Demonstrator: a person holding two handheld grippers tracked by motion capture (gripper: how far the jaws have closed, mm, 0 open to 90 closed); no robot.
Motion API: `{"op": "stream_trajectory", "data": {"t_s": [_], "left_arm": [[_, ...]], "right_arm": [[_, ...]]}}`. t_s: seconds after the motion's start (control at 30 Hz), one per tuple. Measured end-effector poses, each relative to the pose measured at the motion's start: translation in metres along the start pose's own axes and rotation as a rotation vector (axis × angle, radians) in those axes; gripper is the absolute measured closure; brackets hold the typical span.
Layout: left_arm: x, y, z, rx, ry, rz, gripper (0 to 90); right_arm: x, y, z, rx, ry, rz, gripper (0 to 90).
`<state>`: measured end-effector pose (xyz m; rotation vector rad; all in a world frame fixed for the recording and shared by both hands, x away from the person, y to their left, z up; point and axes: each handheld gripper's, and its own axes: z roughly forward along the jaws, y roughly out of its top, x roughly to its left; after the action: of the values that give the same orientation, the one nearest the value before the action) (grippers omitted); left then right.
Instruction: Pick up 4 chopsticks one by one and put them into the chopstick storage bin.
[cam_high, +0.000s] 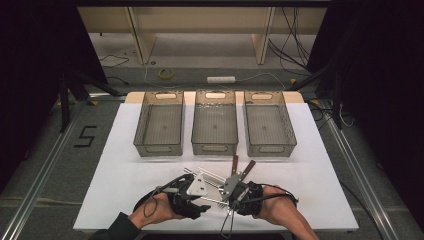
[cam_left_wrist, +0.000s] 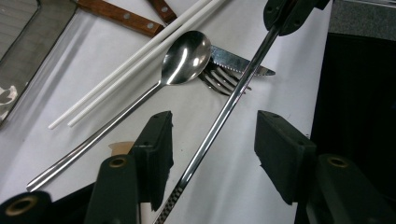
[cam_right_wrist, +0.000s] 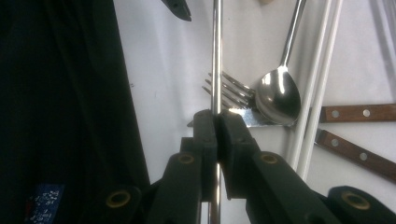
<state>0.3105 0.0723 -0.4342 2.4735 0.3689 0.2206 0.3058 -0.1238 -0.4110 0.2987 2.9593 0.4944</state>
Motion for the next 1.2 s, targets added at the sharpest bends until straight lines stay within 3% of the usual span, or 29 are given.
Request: {"op": "stream_trajectory", "data": {"t_s": [0.37, 0.77, 0.9, 1.0, 1.07, 1.17, 1.2], "left_arm": [[-0.001, 0.000, 0.000, 0.009, -0.024, 0.023, 58.1], [-0.003, -0.001, 0.000, 0.029, -0.048, 0.065, 72.0], [-0.004, -0.001, -0.002, 0.035, -0.076, 0.089, 76.4], [-0.003, -0.002, -0.002, 0.040, -0.129, 0.091, 80.8], [-0.005, -0.003, -0.001, 0.038, -0.166, 0.096, 85.0], [-0.004, -0.004, -0.002, 0.044, -0.150, 0.084, 86.1], [-0.001, -0.004, -0.004, 0.037, -0.148, 0.069, 86.1]], "right_arm": [[0.002, 0.002, 0.000, -0.003, 0.004, -0.013, 86.2], [0.003, 0.003, 0.001, 0.004, 0.028, -0.058, 86.2], [0.003, 0.002, 0.001, 0.003, 0.043, -0.076, 85.9], [0.001, 0.001, 0.000, -0.007, 0.051, -0.060, 83.0], [-0.001, 0.000, -0.002, -0.014, 0.048, -0.024, 78.8], [-0.010, -0.006, -0.007, -0.047, 0.048, 0.004, 72.6], [-0.013, -0.008, -0.010, -0.064, 0.045, 0.036, 70.2]]}}
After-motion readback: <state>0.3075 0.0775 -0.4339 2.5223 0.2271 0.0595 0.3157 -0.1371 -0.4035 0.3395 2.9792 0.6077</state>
